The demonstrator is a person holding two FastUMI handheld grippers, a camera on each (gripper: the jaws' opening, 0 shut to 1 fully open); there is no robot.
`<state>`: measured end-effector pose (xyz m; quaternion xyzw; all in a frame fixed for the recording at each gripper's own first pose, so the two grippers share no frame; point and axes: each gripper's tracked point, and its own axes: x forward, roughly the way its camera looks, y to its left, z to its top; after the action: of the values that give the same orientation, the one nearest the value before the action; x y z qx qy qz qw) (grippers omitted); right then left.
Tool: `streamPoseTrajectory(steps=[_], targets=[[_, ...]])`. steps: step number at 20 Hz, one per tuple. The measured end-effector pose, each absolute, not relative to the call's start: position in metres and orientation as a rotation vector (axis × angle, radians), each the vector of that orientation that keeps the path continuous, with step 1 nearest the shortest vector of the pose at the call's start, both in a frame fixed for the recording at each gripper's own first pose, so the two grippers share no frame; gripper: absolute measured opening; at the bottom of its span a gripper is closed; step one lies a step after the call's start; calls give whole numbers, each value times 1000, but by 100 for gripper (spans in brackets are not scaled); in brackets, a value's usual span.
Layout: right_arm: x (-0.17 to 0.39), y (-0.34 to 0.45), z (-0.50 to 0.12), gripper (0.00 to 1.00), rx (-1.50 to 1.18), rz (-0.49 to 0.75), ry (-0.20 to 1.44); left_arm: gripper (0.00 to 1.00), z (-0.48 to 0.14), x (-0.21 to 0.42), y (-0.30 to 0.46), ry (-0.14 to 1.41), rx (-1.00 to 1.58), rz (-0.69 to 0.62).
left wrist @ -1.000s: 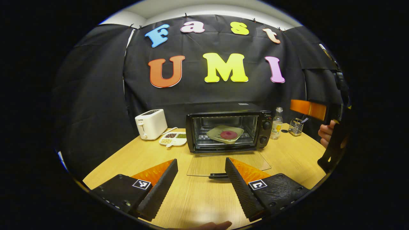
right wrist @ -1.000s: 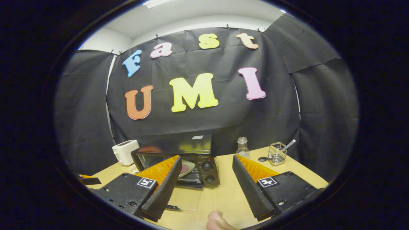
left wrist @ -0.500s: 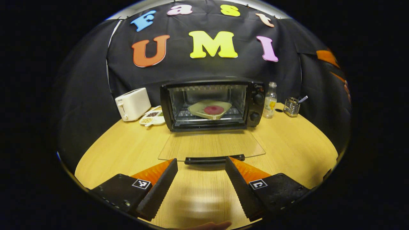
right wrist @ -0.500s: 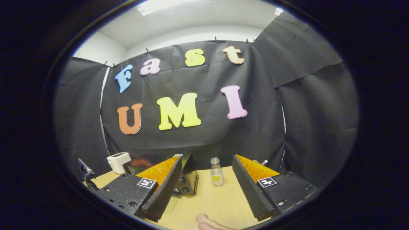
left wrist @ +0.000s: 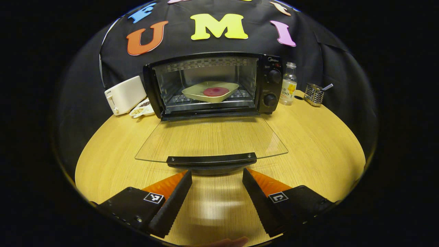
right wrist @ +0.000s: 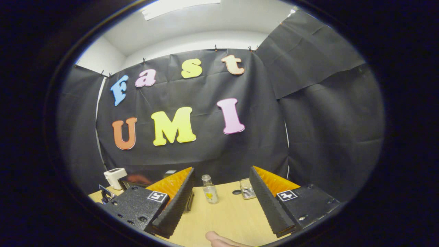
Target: Open the electric oven with the left hand, put the food in, and close the electric oven.
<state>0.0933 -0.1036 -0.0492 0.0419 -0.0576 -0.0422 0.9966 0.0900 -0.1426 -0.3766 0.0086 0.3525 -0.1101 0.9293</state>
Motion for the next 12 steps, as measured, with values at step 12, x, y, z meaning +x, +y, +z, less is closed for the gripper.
streamPoseTrajectory(steps=[12], targets=[[58,-119,-42,96,62,-139,-132,96,-367,103,-139,723,-8,-221]])
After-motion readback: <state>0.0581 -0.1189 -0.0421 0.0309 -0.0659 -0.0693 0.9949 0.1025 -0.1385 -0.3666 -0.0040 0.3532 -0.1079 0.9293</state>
